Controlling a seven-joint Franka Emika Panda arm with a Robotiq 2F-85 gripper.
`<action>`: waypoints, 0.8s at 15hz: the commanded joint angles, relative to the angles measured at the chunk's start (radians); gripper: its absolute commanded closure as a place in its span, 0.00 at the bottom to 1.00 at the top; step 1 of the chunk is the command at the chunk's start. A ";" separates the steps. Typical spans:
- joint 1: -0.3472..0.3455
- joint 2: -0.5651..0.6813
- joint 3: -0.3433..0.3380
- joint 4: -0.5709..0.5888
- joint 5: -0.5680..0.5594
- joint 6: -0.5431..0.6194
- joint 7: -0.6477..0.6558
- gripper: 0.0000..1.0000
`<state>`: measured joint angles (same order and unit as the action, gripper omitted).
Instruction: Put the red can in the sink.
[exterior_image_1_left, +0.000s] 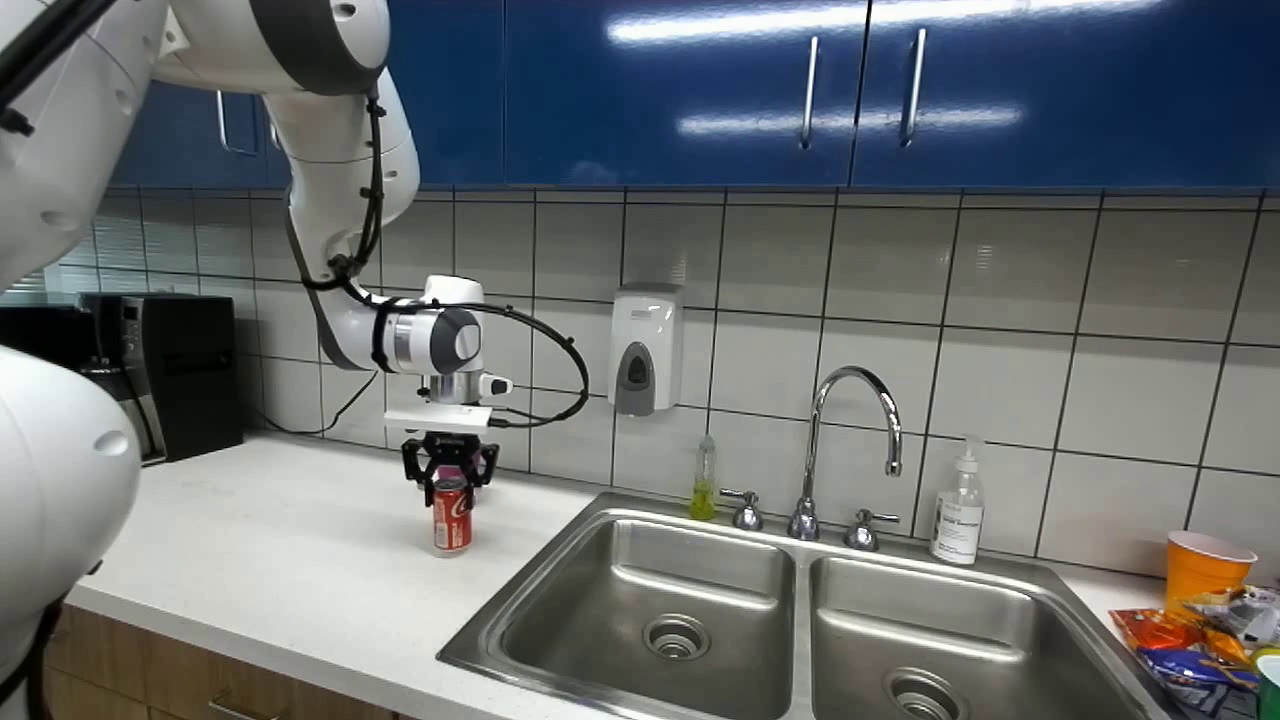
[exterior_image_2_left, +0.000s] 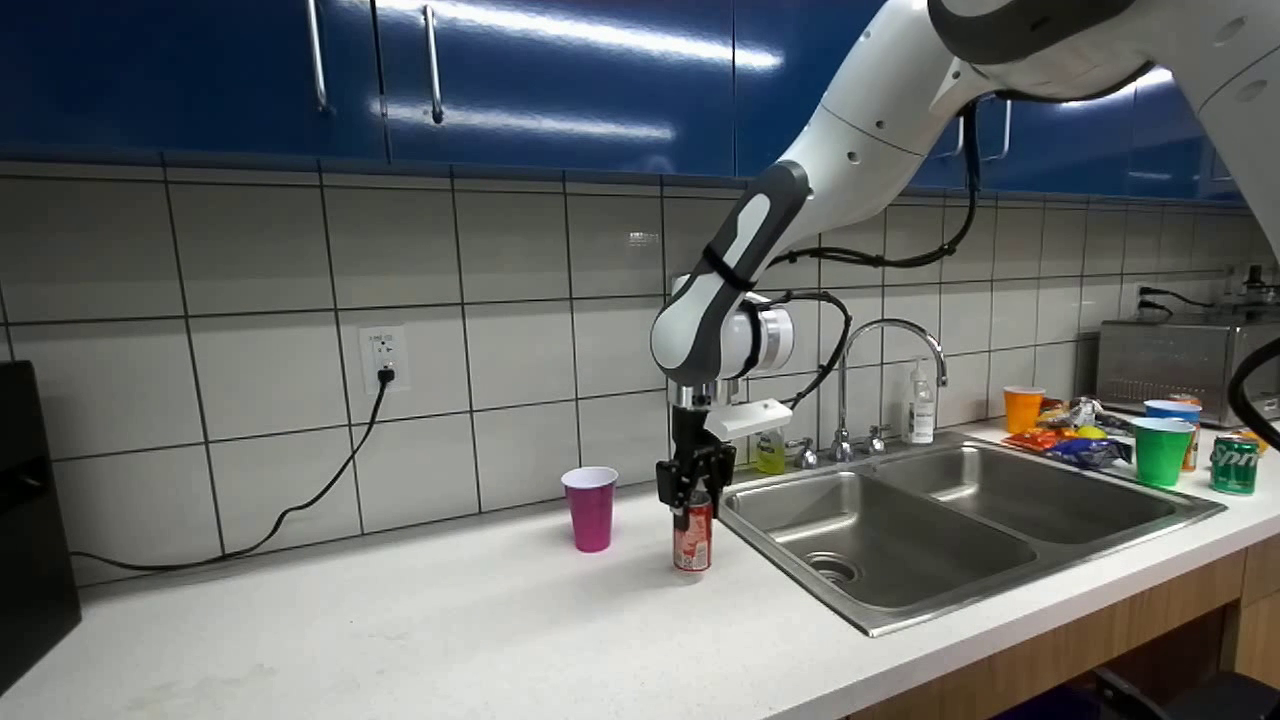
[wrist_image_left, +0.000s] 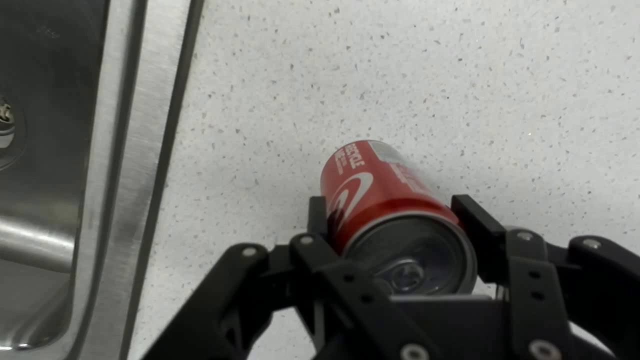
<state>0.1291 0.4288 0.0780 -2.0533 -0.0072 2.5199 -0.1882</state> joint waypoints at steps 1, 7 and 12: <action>-0.012 -0.038 0.005 0.008 -0.028 -0.029 0.020 0.61; -0.010 -0.055 0.004 0.014 -0.033 -0.031 0.023 0.61; -0.011 -0.079 0.006 0.004 -0.031 -0.031 0.023 0.61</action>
<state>0.1291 0.3967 0.0769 -2.0381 -0.0124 2.5179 -0.1881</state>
